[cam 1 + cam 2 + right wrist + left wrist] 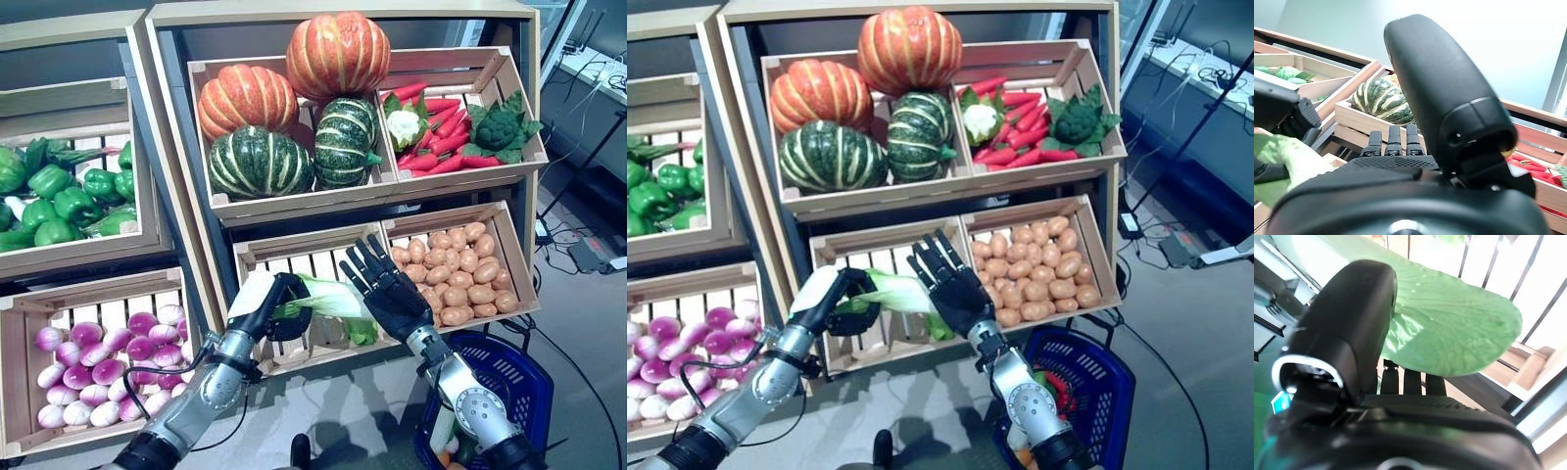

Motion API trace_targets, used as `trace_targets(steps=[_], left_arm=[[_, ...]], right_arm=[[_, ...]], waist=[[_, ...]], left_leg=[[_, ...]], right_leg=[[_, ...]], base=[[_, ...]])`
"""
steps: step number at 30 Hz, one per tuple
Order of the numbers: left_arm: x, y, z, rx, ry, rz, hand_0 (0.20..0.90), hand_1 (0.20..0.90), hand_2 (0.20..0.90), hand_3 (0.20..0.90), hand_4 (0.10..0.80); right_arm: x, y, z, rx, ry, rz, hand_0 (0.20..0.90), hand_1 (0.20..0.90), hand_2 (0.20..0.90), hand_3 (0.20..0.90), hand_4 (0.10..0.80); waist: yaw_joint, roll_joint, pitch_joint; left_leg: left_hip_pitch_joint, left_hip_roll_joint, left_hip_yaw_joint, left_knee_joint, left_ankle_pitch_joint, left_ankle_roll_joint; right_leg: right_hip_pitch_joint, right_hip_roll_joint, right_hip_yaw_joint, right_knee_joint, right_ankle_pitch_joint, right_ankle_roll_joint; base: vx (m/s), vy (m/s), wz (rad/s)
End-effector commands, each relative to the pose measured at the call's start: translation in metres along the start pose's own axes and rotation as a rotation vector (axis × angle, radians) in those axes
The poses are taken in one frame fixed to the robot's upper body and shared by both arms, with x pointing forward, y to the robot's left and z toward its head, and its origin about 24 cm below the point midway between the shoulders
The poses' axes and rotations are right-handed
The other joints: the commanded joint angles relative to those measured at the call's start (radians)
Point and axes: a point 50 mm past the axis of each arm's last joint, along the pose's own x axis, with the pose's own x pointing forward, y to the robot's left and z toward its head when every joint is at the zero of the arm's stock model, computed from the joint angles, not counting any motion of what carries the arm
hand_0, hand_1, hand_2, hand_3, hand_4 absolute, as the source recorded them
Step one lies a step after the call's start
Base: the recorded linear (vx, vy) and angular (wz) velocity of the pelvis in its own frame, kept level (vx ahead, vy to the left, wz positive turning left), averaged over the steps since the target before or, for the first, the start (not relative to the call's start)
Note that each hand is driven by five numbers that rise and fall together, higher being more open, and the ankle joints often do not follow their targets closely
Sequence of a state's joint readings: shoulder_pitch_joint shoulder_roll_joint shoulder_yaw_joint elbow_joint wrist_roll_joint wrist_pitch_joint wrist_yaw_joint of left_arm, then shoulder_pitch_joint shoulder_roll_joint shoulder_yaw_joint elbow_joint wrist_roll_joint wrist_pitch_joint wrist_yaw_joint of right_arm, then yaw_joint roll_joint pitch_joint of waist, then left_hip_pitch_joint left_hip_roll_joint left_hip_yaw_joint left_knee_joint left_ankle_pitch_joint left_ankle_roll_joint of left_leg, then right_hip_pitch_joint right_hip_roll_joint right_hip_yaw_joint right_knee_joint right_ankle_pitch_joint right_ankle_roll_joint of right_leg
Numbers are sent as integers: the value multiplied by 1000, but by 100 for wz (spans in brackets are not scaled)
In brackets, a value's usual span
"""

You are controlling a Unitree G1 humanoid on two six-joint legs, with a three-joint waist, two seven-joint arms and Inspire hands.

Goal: Put vegetables into the basket

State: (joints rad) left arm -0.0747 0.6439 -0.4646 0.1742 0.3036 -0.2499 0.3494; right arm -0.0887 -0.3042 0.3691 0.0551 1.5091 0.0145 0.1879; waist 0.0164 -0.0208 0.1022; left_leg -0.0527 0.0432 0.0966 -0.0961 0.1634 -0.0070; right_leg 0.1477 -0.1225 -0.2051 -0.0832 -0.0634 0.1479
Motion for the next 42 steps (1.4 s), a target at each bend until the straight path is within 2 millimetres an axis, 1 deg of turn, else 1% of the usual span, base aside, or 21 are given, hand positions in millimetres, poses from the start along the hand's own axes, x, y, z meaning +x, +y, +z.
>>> trace_targets(steps=[1, 8, 12, 13, 14, 20, 25, 31, 35, 42], left_arm=[[36, 39, 38, -7, -250, 190, 300, 300, 300, 300, 400], [32, 43, 25, 2, -168, 259, 300, 300, 300, 300, 400], [29, 55, 11, 30, -107, 353, 300, 300, 300, 300, 400], [28, 56, 11, 32, -104, 358, 300, 300, 300, 300, 400], [27, 62, 7, 49, -92, 393, 300, 300, 300, 300, 400], [22, 80, 2, 89, -82, 492, 300, 300, 300, 300, 400], [19, 91, 4, 100, -88, 564, 300, 300, 300, 300, 400], [18, 104, 7, 104, -106, 643, 300, 300, 300, 300, 400], [19, 110, 15, 88, -150, 667, 300, 300, 300, 300, 400], [20, 119, 34, 19, -233, 699, 300, 300, 300, 300, 400]], right_arm=[[32, 42, 7, 41, -54, 229, 900, 900, 900, 900, 800], [29, 45, 9, -4, -25, 250, 900, 900, 900, 900, 800], [21, 42, 12, -38, -7, 242, 900, 900, 900, 900, 800], [20, 41, 12, -39, -6, 239, 900, 900, 900, 900, 800], [15, 37, 14, -41, -2, 225, 900, 900, 900, 900, 800], [0, 24, 13, -32, -1, 181, 900, 900, 900, 900, 800], [-8, 17, 10, -24, 4, 154, 900, 900, 900, 900, 800], [-10, 16, 8, -19, 4, 136, 900, 900, 900, 900, 800], [-10, 12, 5, -23, 22, 111, 900, 900, 900, 900, 800], [-13, 1, -3, -59, 74, 46, 900, 900, 900, 900, 800]], waist=[[16, -10, -66], [13, -14, -63], [8, -16, -61], [8, -16, -61], [6, -17, -61], [-4, -18, -61], [-8, -16, -59], [-14, -15, -56], [-14, -14, -58], [-9, -14, -63]], left_leg=[[111, 23, 38, 9, -189, -43], [106, 26, 40, 9, -187, -46], [103, 28, 40, 9, -185, -48], [103, 28, 40, 9, -184, -48], [101, 29, 39, 9, -183, -48], [98, 33, 37, 9, -179, -51], [95, 34, 35, 9, -177, -53], [93, 34, 30, 9, -175, -54], [94, 34, 27, 9, -176, -55], [95, 36, 21, 9, -177, -57]], right_leg=[[-74, -78, -1, -4, 104, 29], [-80, -78, 3, -2, 103, 30], [-84, -78, 8, -2, 104, 30], [-85, -78, 8, -2, 105, 30], [-86, -78, 10, -2, 105, 29], [-89, -79, 14, -2, 107, 29], [-91, -78, 16, -2, 107, 28], [-93, -77, 21, -1, 104, 25], [-91, -76, 23, -1, 101, 24], [-86, -78, 18, -3, 100, 23]], base=[[-1, 5, -4], [0, 0, 0], [-2, 0, -2], [-1, -3, -7], [-1, -6, -6], [0, -2, -1], [0, 0, 0], [0, 0, 0], [0, 0, 0], [0, 0, 0]])
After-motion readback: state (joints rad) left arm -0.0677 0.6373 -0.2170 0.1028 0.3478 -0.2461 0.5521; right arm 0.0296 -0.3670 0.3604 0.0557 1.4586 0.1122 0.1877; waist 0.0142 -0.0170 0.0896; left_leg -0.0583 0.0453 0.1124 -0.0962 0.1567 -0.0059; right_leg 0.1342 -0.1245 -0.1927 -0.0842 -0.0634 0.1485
